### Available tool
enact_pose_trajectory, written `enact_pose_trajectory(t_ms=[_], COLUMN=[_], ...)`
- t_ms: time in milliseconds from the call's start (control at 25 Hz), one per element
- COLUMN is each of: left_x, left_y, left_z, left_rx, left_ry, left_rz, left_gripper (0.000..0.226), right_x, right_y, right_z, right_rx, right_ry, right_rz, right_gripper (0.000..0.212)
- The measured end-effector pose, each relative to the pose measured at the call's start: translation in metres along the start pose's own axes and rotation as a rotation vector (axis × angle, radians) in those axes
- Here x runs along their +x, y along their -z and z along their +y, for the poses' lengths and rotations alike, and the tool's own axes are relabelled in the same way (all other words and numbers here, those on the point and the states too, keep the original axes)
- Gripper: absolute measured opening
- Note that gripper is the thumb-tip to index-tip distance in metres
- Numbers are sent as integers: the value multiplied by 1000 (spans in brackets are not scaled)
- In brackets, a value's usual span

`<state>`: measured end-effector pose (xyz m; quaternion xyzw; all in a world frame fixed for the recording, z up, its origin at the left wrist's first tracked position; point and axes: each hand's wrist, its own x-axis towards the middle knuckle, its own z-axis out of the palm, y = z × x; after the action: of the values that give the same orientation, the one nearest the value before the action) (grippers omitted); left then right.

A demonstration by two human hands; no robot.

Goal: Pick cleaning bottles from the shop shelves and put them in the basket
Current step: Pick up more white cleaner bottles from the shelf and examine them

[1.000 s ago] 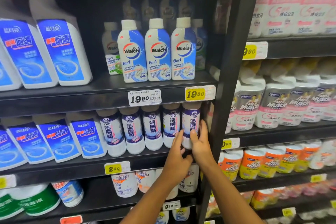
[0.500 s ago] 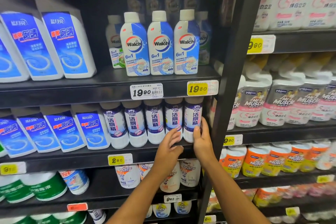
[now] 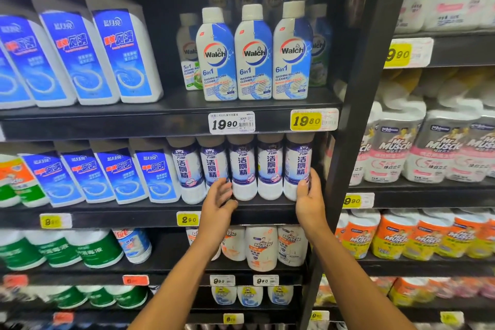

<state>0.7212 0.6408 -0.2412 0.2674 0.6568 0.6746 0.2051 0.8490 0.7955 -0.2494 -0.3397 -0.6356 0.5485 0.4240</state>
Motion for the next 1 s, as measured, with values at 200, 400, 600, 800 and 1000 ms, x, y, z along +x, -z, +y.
enact_pose_trajectory(t_ms=[200, 400, 600, 800, 1000], left_x=[1, 3, 2, -2, -9], left_y=[5, 10, 10, 7, 2], left_z=[-5, -8, -11, -7, 3], left_rx=[38, 32, -7, -55, -79], left_ry=[48, 79, 106, 116, 113], left_rz=[-93, -176, -142, -66, -2], left_gripper=[64, 70, 68, 59, 47], right_x=[-3, -3, -3, -5, -10], right_y=[0, 2, 3, 5, 15], right_z=[-2, -4, -4, -10, -12], right_rx=[-17, -10, -12, -7, -19], right_ry=[-2, -22, -54, -135, -252], right_rz=[-6, -15, -17, -51, -144], right_gripper=[47, 46, 46, 52, 67])
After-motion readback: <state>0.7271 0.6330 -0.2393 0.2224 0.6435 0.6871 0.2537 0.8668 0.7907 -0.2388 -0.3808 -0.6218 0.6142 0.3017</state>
